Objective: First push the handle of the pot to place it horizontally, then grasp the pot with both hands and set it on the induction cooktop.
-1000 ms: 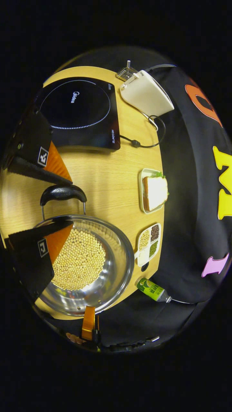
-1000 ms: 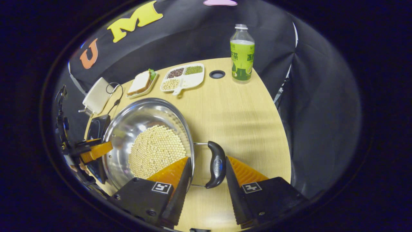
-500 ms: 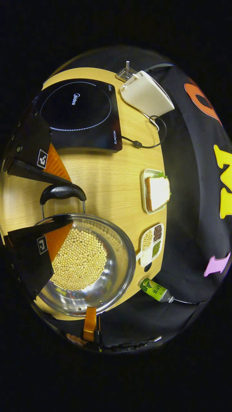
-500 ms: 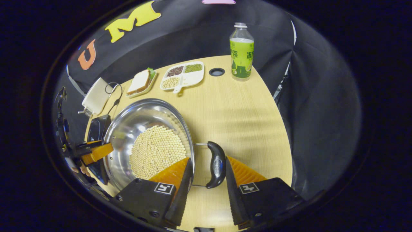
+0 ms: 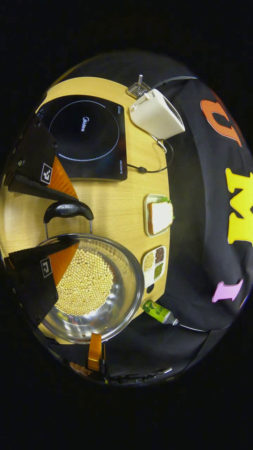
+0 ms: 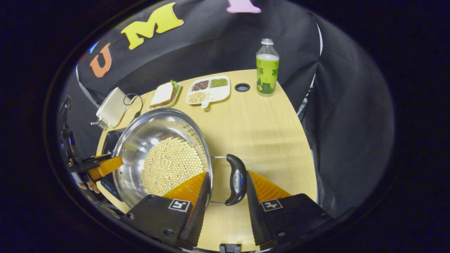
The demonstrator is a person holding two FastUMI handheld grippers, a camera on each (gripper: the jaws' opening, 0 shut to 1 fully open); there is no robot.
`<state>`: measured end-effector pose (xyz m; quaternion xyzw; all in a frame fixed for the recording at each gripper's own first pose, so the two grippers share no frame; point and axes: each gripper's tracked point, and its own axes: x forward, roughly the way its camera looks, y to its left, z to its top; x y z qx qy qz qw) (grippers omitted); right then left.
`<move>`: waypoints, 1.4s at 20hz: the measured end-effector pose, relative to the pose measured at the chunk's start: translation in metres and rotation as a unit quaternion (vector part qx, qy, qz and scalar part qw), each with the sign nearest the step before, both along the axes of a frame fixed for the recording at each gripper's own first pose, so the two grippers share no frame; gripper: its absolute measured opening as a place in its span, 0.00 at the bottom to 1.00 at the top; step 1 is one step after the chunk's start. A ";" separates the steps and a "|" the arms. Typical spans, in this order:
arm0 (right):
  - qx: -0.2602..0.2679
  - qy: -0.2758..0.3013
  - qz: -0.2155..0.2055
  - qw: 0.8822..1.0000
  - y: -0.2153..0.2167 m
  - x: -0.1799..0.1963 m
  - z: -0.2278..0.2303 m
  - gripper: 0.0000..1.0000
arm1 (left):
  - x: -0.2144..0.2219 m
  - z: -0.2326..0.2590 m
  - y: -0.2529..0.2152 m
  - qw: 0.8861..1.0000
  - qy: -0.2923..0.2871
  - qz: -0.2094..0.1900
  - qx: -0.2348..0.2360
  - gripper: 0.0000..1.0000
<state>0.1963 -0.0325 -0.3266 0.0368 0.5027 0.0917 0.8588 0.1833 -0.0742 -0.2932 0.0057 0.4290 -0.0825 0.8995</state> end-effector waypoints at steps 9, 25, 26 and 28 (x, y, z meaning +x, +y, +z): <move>-0.008 -0.039 0.018 0.999 0.058 -0.032 0.041 0.60 | -0.026 0.036 0.057 0.999 -0.036 0.023 -0.022 0.57; -0.001 -0.047 0.064 0.997 0.235 -0.047 0.045 0.59 | -0.040 0.055 0.217 0.995 -0.055 0.082 -0.026 0.57; 0.002 -0.046 0.066 0.997 0.248 -0.044 0.044 0.60 | -0.039 0.057 0.229 0.994 -0.056 0.086 -0.024 0.57; 0.005 -0.044 0.072 0.996 0.272 -0.038 0.042 0.59 | -0.038 0.061 0.249 0.994 -0.055 0.095 -0.021 0.57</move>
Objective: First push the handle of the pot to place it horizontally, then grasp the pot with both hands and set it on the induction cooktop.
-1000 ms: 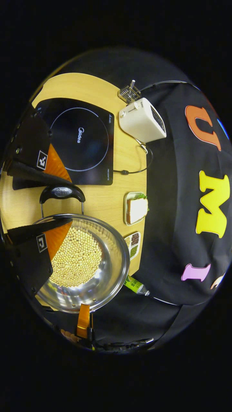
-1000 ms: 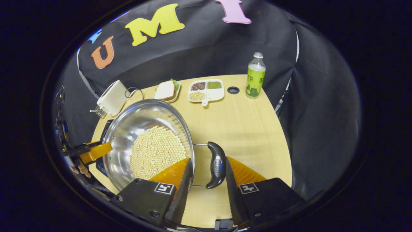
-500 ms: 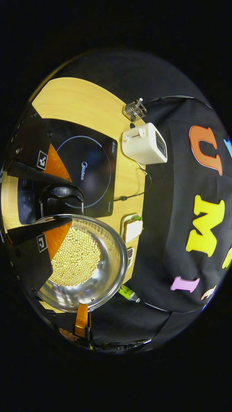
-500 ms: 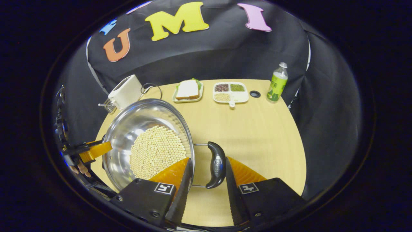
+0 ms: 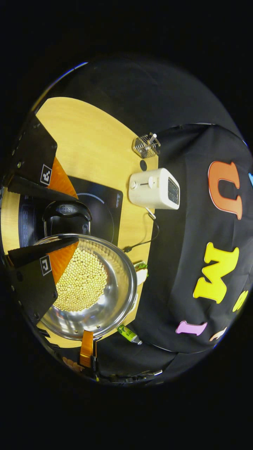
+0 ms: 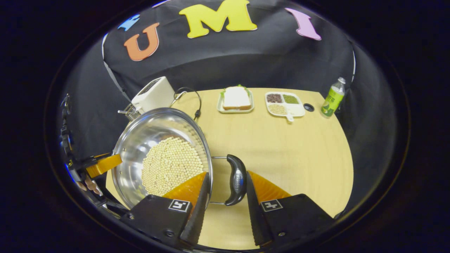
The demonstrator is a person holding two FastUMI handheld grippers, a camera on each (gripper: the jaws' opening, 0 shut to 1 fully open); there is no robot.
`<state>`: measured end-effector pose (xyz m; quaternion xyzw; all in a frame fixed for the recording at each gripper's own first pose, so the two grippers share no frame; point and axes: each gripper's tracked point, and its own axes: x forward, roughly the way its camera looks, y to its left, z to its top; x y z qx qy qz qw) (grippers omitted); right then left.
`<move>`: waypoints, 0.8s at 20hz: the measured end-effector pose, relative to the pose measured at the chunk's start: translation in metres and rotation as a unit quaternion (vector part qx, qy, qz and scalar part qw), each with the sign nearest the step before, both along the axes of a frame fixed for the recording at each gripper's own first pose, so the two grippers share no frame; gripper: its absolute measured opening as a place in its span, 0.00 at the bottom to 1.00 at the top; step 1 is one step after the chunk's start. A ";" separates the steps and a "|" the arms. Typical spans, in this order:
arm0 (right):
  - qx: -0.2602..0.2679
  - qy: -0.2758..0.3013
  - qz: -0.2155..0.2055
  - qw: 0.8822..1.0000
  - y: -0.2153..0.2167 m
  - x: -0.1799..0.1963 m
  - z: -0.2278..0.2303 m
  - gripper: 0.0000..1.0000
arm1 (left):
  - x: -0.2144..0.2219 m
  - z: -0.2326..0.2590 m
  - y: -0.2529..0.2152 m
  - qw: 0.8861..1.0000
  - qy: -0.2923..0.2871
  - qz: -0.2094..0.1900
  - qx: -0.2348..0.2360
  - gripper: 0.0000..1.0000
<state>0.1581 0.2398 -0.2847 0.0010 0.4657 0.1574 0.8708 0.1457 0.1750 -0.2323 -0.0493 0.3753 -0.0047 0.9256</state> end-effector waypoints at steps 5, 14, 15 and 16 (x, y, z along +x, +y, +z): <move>-0.004 -0.006 0.024 1.000 0.058 0.019 -0.006 0.59 | 0.012 -0.004 0.050 1.000 0.003 0.026 0.003 0.57; -0.013 -0.001 0.034 0.999 0.110 0.048 -0.036 0.59 | 0.046 -0.041 0.095 0.998 0.024 0.050 -0.008 0.57; -0.014 0.001 0.035 0.999 0.111 0.049 -0.039 0.59 | 0.047 -0.044 0.095 0.998 0.028 0.049 -0.008 0.57; -0.014 0.001 0.034 0.999 0.111 0.050 -0.040 0.59 | 0.047 -0.045 0.095 0.998 0.029 0.048 -0.006 0.57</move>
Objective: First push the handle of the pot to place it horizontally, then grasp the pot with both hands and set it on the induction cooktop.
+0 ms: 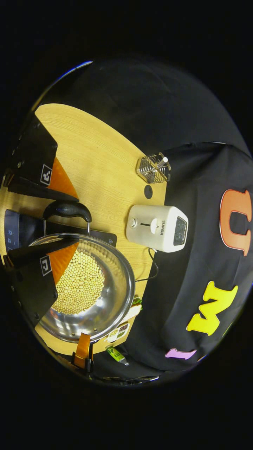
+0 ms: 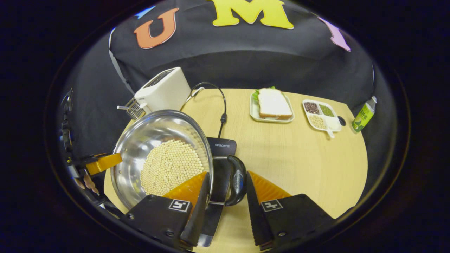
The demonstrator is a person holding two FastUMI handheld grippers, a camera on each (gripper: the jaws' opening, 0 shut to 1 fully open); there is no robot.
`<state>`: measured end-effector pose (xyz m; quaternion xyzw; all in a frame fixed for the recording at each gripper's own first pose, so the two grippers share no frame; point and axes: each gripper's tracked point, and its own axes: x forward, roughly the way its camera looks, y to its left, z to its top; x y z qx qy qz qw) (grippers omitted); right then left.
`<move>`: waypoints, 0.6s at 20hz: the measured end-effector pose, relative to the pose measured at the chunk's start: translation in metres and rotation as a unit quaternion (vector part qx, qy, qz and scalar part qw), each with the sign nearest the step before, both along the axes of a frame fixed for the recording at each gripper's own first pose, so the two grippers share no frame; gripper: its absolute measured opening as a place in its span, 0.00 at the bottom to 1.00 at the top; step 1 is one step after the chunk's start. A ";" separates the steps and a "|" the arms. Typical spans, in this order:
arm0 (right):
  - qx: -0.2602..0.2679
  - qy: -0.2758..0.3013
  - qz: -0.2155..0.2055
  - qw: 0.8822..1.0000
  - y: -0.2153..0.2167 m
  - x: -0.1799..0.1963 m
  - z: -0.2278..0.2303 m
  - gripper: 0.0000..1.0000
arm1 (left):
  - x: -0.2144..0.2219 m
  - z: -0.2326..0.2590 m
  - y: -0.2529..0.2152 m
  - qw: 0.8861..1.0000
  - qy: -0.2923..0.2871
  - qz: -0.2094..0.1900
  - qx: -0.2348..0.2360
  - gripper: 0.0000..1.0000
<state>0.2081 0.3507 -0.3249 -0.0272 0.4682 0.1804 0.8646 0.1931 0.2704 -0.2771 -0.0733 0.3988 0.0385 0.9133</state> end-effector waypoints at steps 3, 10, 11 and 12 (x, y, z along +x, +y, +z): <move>0.008 0.001 -0.006 1.000 -0.001 0.000 -0.003 0.59 | 0.002 0.001 0.001 1.000 -0.009 -0.002 0.005 0.57; 0.026 -0.001 -0.016 1.000 -0.008 -0.001 -0.008 0.59 | 0.003 0.002 -0.005 1.000 -0.025 -0.009 0.012 0.57; 0.031 -0.003 -0.019 0.999 -0.008 -0.001 -0.008 0.59 | 0.003 0.002 -0.005 1.000 -0.028 -0.010 0.009 0.57; 0.034 -0.005 -0.020 0.999 -0.008 0.000 -0.008 0.60 | 0.003 0.002 -0.005 0.999 -0.030 -0.008 0.005 0.58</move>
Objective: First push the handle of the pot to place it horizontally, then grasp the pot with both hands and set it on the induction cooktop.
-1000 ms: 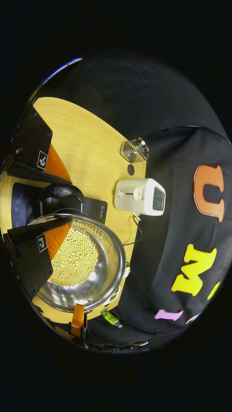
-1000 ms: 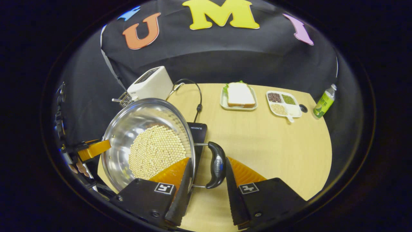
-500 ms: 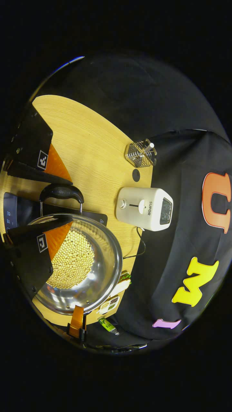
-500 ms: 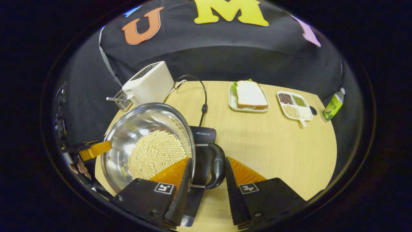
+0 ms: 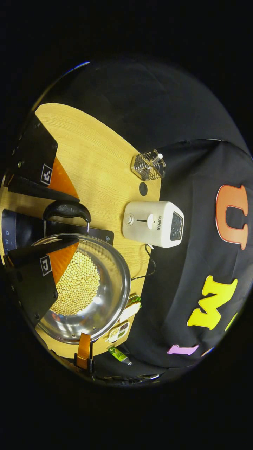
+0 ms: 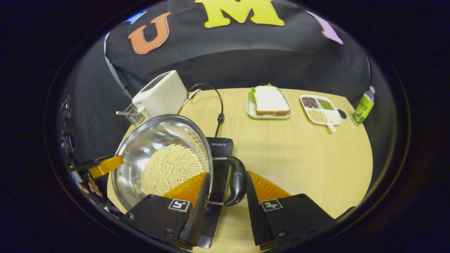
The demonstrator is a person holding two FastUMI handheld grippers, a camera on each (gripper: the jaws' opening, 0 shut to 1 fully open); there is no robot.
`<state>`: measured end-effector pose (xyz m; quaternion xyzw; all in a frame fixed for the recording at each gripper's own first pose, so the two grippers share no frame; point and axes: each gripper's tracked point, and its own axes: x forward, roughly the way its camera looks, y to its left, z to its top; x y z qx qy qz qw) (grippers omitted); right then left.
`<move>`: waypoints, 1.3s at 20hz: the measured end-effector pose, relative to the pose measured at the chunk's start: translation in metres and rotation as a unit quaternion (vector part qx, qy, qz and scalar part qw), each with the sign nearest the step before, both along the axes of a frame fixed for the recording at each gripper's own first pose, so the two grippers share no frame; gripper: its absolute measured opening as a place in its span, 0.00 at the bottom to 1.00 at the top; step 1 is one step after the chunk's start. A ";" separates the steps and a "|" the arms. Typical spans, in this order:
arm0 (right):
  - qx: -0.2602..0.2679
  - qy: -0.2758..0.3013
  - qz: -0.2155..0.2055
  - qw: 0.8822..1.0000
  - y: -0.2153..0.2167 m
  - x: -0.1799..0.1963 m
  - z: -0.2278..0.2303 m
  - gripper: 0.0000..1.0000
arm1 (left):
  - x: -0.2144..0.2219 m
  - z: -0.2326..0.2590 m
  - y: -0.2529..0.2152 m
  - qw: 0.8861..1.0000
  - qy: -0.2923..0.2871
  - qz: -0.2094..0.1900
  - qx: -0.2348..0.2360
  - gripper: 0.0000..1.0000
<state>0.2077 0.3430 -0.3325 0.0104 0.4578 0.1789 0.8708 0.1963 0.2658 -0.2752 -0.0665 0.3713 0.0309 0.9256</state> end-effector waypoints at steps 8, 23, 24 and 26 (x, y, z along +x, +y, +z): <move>0.022 -0.062 -0.009 0.998 -0.007 0.003 0.019 0.65 | -0.001 0.027 0.012 0.999 -0.051 0.008 0.016 0.92; 0.011 -0.245 -0.055 0.968 -0.107 -0.090 0.134 0.83 | -0.099 0.158 -0.057 0.970 -0.239 -0.006 0.033 0.95; 0.012 -0.261 -0.061 0.963 -0.116 -0.100 0.146 0.83 | -0.108 0.167 -0.064 0.968 -0.248 -0.006 0.033 0.96; 0.014 -0.292 -0.075 0.953 -0.138 -0.125 0.170 0.82 | -0.128 0.186 -0.077 0.962 -0.269 -0.008 0.039 0.96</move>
